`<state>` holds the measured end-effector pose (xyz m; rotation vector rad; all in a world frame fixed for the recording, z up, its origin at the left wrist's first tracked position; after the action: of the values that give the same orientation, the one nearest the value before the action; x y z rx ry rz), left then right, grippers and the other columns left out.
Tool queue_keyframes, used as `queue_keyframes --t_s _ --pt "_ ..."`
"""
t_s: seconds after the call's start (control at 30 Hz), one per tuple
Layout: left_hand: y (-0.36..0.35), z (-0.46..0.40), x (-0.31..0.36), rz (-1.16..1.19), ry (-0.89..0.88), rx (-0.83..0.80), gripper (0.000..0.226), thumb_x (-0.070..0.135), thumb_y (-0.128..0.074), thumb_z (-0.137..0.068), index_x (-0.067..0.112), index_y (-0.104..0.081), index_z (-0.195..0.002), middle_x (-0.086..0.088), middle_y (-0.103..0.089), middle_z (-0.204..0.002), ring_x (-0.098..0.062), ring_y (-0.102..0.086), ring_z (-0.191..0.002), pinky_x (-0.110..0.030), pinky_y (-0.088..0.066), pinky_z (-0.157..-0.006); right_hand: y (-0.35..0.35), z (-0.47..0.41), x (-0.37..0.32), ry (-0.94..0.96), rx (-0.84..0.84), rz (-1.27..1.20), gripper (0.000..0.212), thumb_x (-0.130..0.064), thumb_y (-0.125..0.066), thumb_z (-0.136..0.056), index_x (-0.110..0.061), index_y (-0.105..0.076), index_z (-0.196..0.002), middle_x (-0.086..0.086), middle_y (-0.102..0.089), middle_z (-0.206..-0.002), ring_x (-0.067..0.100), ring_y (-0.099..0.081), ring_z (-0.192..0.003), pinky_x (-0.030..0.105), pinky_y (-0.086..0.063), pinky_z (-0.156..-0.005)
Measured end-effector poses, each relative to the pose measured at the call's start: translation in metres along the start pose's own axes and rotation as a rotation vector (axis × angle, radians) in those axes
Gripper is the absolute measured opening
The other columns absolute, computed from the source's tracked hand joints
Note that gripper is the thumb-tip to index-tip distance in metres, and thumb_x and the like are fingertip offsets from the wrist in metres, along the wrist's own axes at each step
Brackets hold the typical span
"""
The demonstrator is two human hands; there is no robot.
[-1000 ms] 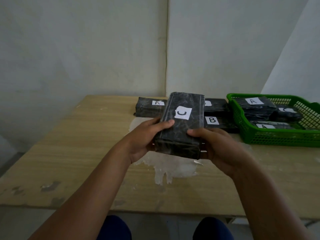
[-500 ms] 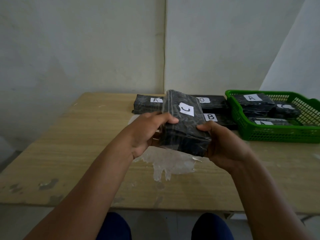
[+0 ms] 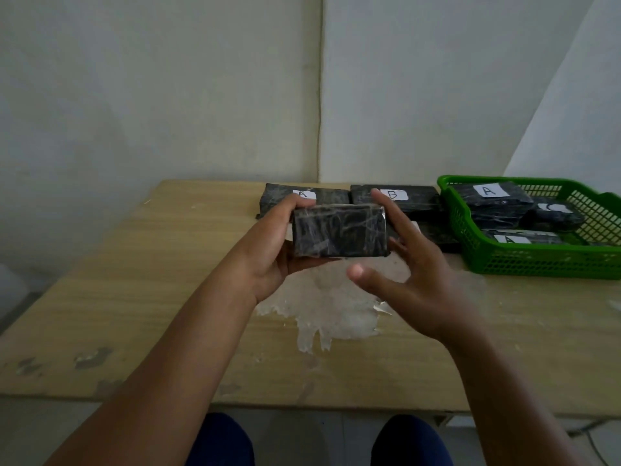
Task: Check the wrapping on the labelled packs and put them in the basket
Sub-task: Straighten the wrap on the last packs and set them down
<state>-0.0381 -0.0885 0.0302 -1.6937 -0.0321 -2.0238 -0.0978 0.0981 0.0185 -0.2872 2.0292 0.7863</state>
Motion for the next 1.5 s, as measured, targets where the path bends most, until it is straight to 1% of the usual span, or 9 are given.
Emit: queue_keyframes --t_s 0.13,0.3,0.4,0.57,0.63,0.8,0.97,1.23,1.5 --pt "-0.005 0.003 0.001 -0.075 0.002 -0.084 0.045 0.048 -0.057 -0.102 0.018 -0.067 -0.135 -0.015 -0.078 -0.118 -0.033 -0.079 -0.1 -0.04 -0.066 -0.078 0.004 -0.004 -0.003 0.078 0.091 -0.033 0.075 -0.052 -0.074 -0.081 -0.055 -0.039 -0.147 -0.023 -0.058 -0.145 -0.008 -0.057 -0.13 0.008 -0.045 -0.102" --pt "-0.011 0.01 -0.004 -0.331 0.075 -0.258 0.071 0.071 -0.023 -0.103 0.022 -0.059 -0.142 -0.029 -0.077 -0.108 -0.041 -0.077 -0.1 -0.035 -0.064 -0.074 0.009 -0.008 -0.003 0.067 0.124 -0.274 0.078 -0.042 -0.073 -0.092 -0.032 -0.038 -0.162 -0.009 -0.063 -0.145 0.013 -0.061 -0.135 0.044 -0.054 -0.109" --pt "-0.02 0.015 -0.009 -0.407 0.082 -0.326 0.08 0.073 -0.01 -0.102 0.018 -0.056 -0.138 -0.026 -0.079 -0.096 -0.039 -0.079 -0.087 -0.039 -0.063 -0.077 0.007 -0.017 -0.015 0.074 0.228 -0.351 0.055 -0.032 -0.054 -0.1 -0.008 -0.049 -0.149 -0.002 -0.064 -0.121 0.0 -0.064 -0.111 0.023 -0.056 -0.091" --pt "-0.025 0.019 -0.006 -0.748 -0.177 -0.296 0.039 0.044 -0.02 -0.114 0.042 -0.058 -0.104 0.004 -0.065 -0.065 -0.01 -0.058 -0.063 -0.04 -0.056 -0.074 0.006 -0.02 -0.028 0.129 0.367 -0.424 0.019 -0.018 -0.042 -0.101 -0.011 -0.056 -0.111 -0.012 -0.061 -0.089 -0.001 -0.061 -0.079 0.017 -0.052 -0.067" --pt "-0.025 0.018 -0.002 -0.861 -0.229 -0.251 0.046 0.039 -0.019 -0.114 0.041 -0.063 -0.101 0.003 -0.074 -0.086 0.0 -0.061 -0.071 -0.039 -0.056 -0.082 0.003 -0.019 -0.031 0.148 0.343 -0.417 0.015 -0.015 -0.043 -0.101 -0.014 -0.058 -0.105 -0.012 -0.064 -0.085 0.006 -0.063 -0.078 0.024 -0.056 -0.064" --pt "-0.036 0.026 -0.003 -0.5 -0.205 -0.276 0.044 0.07 -0.038 -0.1 0.05 -0.076 -0.11 0.011 -0.078 -0.119 -0.013 -0.074 -0.111 -0.043 -0.06 -0.095 -0.002 -0.015 -0.034 0.212 0.324 -0.372 0.019 -0.008 -0.045 -0.101 -0.008 -0.061 -0.112 -0.01 -0.068 -0.092 0.008 -0.066 -0.083 0.025 -0.057 -0.068" --pt "-0.04 0.029 -0.001 -0.339 -0.417 -0.334 0.068 0.041 -0.062 -0.089 0.043 -0.044 -0.155 0.015 -0.072 -0.132 -0.007 -0.069 -0.123 -0.032 -0.059 -0.098 0.002 -0.011 -0.034 0.256 0.299 -0.132 0.036 -0.027 -0.055 -0.095 -0.021 -0.067 -0.129 -0.008 -0.068 -0.126 0.023 -0.061 -0.126 0.05 -0.052 -0.106" --pt "-0.039 0.031 -0.002 -0.306 -0.626 -0.278 0.045 0.015 -0.073 -0.094 0.03 -0.064 -0.135 0.005 -0.078 -0.122 -0.015 -0.072 -0.118 -0.027 -0.059 -0.094 0.006 0.002 -0.032 0.326 0.262 -0.121 0.044 -0.015 -0.055 -0.094 -0.015 -0.06 -0.138 -0.006 -0.062 -0.144 0.001 -0.042 -0.149 0.06 -0.03 -0.126" --pt "-0.039 0.031 -0.005 -0.226 -0.746 -0.313 0.038 0.003 -0.074 -0.09 0.021 -0.071 -0.123 0.009 -0.076 -0.125 -0.018 -0.068 -0.127 -0.031 -0.058 -0.099 0.006 0.005 -0.032 0.455 0.311 -0.076 0.047 -0.008 -0.054 -0.092 -0.002 -0.057 -0.139 -0.007 -0.057 -0.153 0.026 -0.031 -0.159 0.059 -0.032 -0.126"
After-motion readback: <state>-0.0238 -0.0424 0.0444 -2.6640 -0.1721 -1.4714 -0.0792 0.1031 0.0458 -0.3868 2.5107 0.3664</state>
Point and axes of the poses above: each hand's wrist, its own z-axis away from the middle knuckle, its own y-axis out of the back of the hand, x = y × z, the point moved 5 cm from there along -z, towards the middle knuckle
